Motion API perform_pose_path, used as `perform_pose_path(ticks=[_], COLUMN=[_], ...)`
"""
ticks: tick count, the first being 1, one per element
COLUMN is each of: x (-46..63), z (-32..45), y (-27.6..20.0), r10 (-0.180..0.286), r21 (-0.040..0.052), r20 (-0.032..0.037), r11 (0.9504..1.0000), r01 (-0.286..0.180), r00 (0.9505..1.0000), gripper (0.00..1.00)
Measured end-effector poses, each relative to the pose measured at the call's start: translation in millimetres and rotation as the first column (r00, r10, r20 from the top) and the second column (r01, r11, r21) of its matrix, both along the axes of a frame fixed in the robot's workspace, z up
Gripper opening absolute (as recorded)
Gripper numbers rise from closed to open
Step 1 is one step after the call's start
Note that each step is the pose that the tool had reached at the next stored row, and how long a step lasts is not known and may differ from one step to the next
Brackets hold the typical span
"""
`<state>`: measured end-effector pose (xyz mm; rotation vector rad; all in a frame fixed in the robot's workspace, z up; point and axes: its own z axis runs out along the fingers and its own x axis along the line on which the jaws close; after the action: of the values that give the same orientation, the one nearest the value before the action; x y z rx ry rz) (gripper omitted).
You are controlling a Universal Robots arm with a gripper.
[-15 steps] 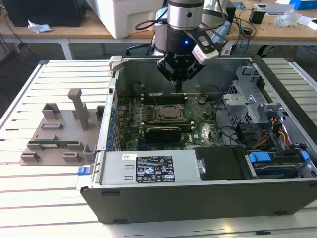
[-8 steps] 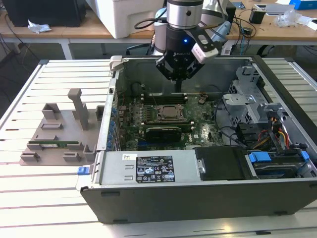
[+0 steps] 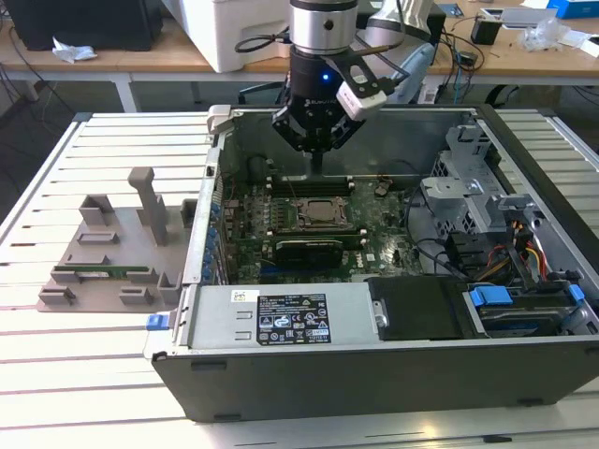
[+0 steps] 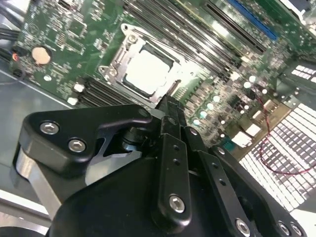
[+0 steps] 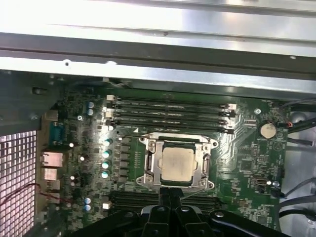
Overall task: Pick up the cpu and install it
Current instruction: 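Install the first cpu locking lever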
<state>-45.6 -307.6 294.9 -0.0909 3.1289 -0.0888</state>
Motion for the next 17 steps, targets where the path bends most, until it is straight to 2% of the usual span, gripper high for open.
perform_pose_path(ticks=[4, 6, 17], x=[-18.2, -24.0, -35.0], z=[-0.1, -0.1, -0.3], y=[0.0, 0.1, 5.7], r10=[0.0, 0.0, 0.0], r21=[0.0001, 0.0001, 0.0], r20=[0.0001, 0.0001, 0.0001], r11=[1.0, 1.0, 1.0], r01=[0.0, 0.0, 0.0], r00=[1.0, 1.0, 1.0], gripper=[0.11, 0.11, 0.11])
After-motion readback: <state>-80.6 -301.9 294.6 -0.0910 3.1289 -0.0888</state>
